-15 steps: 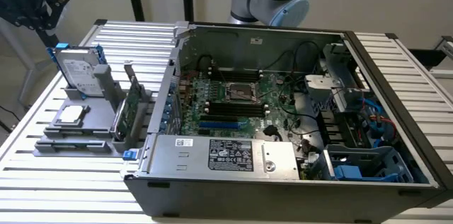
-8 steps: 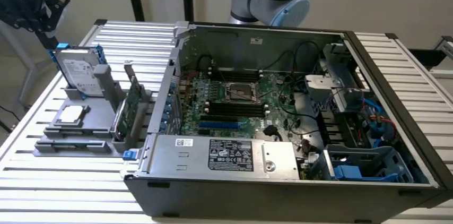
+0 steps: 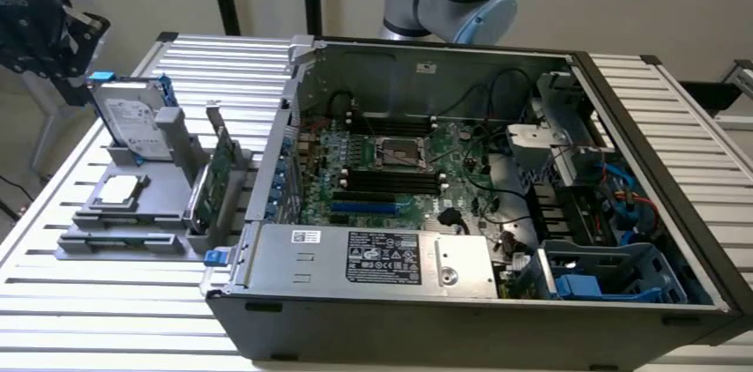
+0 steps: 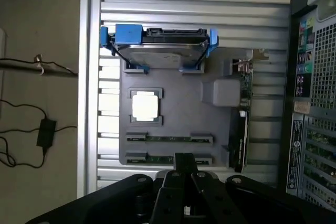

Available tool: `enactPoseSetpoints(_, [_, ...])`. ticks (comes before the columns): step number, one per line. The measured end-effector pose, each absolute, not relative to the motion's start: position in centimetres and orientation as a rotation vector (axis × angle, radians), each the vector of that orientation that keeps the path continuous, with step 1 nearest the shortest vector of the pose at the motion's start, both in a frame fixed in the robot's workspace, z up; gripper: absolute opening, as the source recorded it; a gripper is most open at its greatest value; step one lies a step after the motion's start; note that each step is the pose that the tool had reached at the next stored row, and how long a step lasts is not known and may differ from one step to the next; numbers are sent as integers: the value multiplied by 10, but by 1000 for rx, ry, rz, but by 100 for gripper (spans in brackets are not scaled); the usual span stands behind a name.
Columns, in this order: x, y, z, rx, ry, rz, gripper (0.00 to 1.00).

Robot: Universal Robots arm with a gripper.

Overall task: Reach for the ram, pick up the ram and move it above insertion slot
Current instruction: 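Reach for the ram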

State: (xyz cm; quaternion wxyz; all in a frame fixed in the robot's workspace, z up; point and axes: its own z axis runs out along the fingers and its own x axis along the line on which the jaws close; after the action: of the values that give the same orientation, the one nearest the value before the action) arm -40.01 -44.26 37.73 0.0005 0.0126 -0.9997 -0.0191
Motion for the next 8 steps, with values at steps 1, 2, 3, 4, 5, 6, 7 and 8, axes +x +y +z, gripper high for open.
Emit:
enactPoseSetpoints(1, [-400,-447,376,39,-3140,-60,11])
enactPoseSetpoints(2, [-400,-452,374,39,-3140,-60,11])
enactPoseSetpoints(3, [-400,-456,372,39,-3140,-60,11])
enactPoseSetpoints(4, [-400,-461,370,39,-3140,-60,11])
enactPoseSetpoints(5, [-400,-465,369,39,-3140,-60,11])
enactPoseSetpoints(6, [-399,-470,367,39,-3140,-60,11])
enactPoseSetpoints(7, [-399,-473,366,39,-3140,-60,11])
enactPoseSetpoints(8, [-398,-476,366,39,-3140,-60,11])
